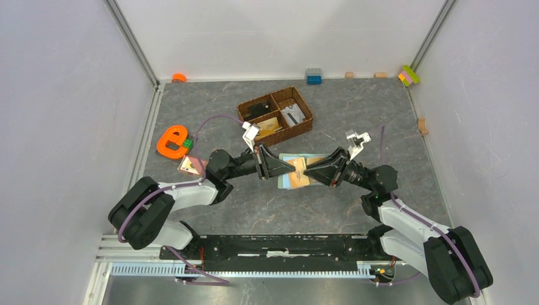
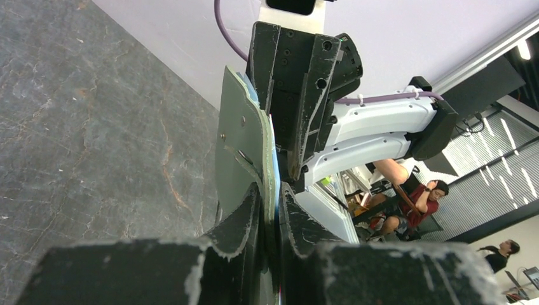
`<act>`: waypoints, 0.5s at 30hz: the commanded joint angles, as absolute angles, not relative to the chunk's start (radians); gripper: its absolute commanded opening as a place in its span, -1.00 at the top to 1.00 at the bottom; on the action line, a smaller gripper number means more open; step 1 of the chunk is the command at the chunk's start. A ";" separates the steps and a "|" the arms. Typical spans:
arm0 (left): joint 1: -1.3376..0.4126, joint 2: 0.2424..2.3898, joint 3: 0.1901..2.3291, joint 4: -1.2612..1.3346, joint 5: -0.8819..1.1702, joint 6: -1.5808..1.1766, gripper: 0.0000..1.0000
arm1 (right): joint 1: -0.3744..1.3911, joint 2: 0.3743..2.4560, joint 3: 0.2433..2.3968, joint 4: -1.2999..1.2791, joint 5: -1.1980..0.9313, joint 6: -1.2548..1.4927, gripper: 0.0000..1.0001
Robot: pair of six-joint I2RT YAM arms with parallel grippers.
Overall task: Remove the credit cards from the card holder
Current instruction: Remove the credit card from the card holder.
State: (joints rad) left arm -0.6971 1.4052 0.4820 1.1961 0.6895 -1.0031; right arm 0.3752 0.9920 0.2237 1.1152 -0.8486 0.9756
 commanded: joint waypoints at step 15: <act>-0.681 1.239 0.441 1.150 0.572 -0.954 0.69 | 0.378 0.989 0.211 1.135 -0.823 0.965 1.00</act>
State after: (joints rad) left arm -0.6971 1.3331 0.4553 1.1530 0.6640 -0.9958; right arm 0.3950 1.0039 0.2165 1.1461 -0.8433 0.9977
